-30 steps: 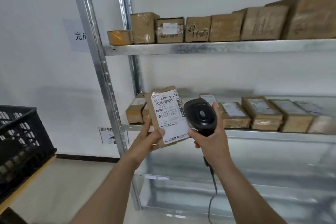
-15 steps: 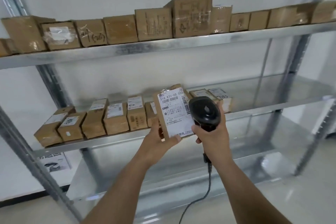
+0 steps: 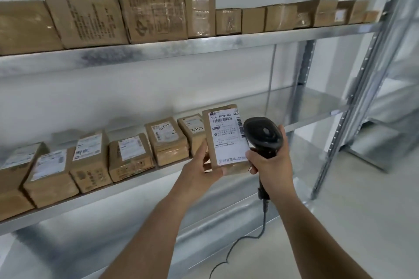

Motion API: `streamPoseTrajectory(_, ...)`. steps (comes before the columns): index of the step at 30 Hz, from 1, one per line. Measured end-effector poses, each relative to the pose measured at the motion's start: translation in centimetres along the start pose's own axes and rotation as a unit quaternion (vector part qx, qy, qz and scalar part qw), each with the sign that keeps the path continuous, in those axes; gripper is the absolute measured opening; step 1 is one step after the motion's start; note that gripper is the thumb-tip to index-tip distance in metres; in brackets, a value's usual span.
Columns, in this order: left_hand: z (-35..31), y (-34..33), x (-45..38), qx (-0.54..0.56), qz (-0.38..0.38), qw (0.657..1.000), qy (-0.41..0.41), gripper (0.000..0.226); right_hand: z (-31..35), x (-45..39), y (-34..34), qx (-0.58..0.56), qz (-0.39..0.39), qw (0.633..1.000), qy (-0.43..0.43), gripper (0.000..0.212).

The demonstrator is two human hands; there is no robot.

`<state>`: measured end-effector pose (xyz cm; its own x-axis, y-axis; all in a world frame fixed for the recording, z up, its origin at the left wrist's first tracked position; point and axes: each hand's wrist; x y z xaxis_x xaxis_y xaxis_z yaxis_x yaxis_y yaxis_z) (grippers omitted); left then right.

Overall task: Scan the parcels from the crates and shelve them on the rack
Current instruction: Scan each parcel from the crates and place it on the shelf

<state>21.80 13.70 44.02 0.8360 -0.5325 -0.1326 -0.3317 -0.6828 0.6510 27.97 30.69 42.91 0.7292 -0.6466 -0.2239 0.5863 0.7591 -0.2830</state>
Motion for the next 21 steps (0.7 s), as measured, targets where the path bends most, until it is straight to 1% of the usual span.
streamPoseTrajectory(4,-0.3,-2.4,-4.7,0.000,0.031,0.999,-0.006,0.072,-0.8,-4.6,2.1,0.024,-0.010,1.000,-0.005,0.099)
streamPoseTrajectory(9,-0.7,-4.3,-10.4,-0.010,0.058,0.998,-0.014,0.067,-2.3,-10.8,3.6,0.074,-0.019,0.997,-0.010,0.090)
streamPoseTrajectory(12,-0.8,-4.9,-13.8,-0.032,0.059,0.998,-0.016,0.064,-2.7,-14.2,4.0,0.071,-0.018,0.997,-0.011,0.085)
streamPoseTrajectory(15,-1.3,-5.9,-16.7,-0.039,0.061,0.997,-0.008,0.060,-3.2,-17.3,4.7,0.084,-0.014,0.996,-0.019,0.081)
streamPoseTrajectory(18,-2.1,-7.3,-19.1,-0.059,0.072,0.996,0.012,0.058,-4.0,-20.2,5.7,0.085,-0.012,0.996,-0.028,0.082)
streamPoseTrajectory(21,-2.9,-8.3,-21.8,-0.105,0.069,0.992,0.027,0.056,-5.0,-23.6,6.6,0.090,-0.002,0.995,-0.039,0.085)
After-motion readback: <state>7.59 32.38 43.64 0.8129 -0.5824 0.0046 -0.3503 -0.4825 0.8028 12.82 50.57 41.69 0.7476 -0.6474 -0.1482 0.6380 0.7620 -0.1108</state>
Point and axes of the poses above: each hand's wrist, its own x-axis away from the middle knuckle, its own y-axis out of the back of the hand, z = x × y, and after that the axes turned 15 degrees about -x, right-handed
